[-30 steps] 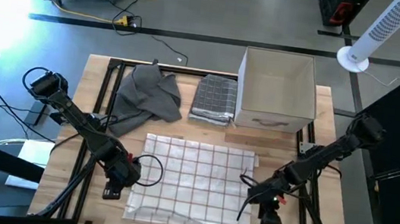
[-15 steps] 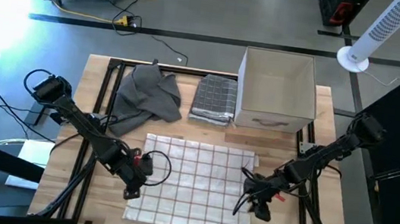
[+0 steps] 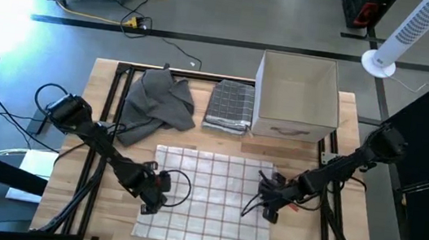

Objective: Fold towel
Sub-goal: Fold the white checkered towel

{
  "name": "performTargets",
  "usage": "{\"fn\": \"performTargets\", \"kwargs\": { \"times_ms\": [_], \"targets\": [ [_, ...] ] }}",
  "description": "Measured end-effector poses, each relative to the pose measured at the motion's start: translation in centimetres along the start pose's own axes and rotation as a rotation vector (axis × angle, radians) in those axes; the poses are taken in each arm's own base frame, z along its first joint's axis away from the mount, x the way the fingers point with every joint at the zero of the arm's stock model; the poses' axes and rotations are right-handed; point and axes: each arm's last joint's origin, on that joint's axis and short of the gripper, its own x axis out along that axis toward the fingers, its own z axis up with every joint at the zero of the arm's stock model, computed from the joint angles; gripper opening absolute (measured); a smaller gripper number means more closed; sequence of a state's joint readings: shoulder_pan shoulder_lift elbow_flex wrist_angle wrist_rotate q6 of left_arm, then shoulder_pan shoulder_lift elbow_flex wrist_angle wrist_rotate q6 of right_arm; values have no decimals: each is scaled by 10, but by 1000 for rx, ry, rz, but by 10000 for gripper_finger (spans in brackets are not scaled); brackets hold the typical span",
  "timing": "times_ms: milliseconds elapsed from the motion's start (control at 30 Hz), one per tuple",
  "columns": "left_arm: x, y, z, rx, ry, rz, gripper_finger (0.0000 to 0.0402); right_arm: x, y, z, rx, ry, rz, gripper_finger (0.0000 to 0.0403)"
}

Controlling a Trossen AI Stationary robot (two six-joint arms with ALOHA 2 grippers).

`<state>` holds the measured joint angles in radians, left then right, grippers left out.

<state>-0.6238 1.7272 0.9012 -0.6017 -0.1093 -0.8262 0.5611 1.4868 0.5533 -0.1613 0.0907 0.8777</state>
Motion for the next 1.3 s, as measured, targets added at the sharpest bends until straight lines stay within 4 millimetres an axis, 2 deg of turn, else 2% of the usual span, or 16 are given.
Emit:
{"fn": "performTargets", "kwargs": {
  "times_ms": [233, 367, 500, 633, 767, 900, 1033, 1300],
  "targets": [
    [-9, -13, 6, -15, -38, -110, 45, -16, 7, -17, -4, 69, 65, 7],
    [-22, -2, 6, -22, 20, -17, 34, -37, 11, -8, 1, -14, 69, 16],
    [-41, 18, 8, -28, 56, 76, 31, -59, 3, -1, -29, -76, -15, 20],
    [-69, 35, 14, -7, -13, 84, 30, -81, -10, 8, -22, -133, -75, 21],
    [-89, 55, 21, -48, -120, 119, 30, -92, -25, 12, 2, -178, -167, 21],
    [-99, 66, 26, -30, -160, 90, 30, -87, -38, 11, -7, -154, -221, 24],
    [-106, 72, 32, -35, -189, 24, 30, -81, -44, 9, -18, -150, -236, 56],
    [-107, 71, 33, -6, -136, -108, 30, -72, -55, 7, -45, -143, -262, 186]
  ]
}}
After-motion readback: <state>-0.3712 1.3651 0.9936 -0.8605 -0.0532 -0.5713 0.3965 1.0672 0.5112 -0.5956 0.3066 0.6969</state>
